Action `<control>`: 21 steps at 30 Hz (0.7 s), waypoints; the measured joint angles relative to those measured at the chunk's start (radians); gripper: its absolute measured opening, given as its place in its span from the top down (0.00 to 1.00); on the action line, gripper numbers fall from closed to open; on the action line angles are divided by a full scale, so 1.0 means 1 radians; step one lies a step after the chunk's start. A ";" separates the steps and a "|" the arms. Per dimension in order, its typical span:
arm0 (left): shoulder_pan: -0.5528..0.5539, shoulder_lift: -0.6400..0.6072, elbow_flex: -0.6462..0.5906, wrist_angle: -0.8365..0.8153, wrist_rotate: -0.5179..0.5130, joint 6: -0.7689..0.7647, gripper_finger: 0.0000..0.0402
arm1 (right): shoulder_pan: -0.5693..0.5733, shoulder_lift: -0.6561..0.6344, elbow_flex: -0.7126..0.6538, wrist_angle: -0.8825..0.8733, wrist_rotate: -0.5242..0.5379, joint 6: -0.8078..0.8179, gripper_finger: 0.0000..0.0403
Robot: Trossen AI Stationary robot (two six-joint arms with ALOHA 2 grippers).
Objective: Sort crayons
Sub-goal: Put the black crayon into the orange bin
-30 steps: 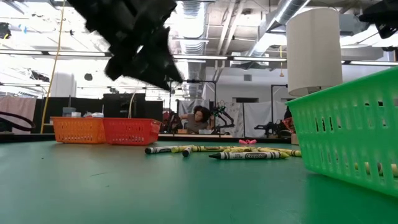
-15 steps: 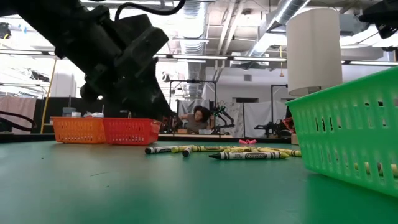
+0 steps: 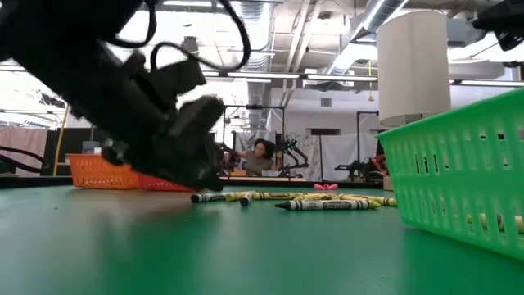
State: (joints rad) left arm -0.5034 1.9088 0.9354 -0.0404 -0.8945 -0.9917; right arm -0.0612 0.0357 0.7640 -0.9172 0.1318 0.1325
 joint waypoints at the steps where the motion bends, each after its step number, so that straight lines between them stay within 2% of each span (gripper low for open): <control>1: 0.000 0.012 0.000 0.007 0.006 -0.018 0.59 | 0.000 0.000 0.000 0.000 0.000 0.000 0.83; 8: 0.002 0.074 0.002 0.001 0.003 -0.096 0.59 | 0.000 0.000 0.000 -0.001 0.000 0.000 0.83; 11: 0.003 0.081 0.002 -0.003 0.014 -0.106 0.63 | 0.000 0.000 0.000 -0.001 0.000 0.000 0.83; 14: 0.003 0.083 0.002 -0.014 0.027 -0.117 0.72 | 0.000 0.000 0.000 -0.001 0.000 0.000 0.83; 19: 0.005 0.085 0.002 -0.040 0.033 -0.174 0.93 | 0.000 0.000 0.000 -0.001 0.000 0.000 0.83; 21: 0.005 0.085 0.002 -0.042 0.033 -0.187 0.97 | 0.000 0.000 0.000 -0.001 0.000 0.000 0.83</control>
State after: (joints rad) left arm -0.4983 1.9934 0.9371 -0.0827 -0.8611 -1.1786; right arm -0.0613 0.0360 0.7643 -0.9180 0.1321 0.1326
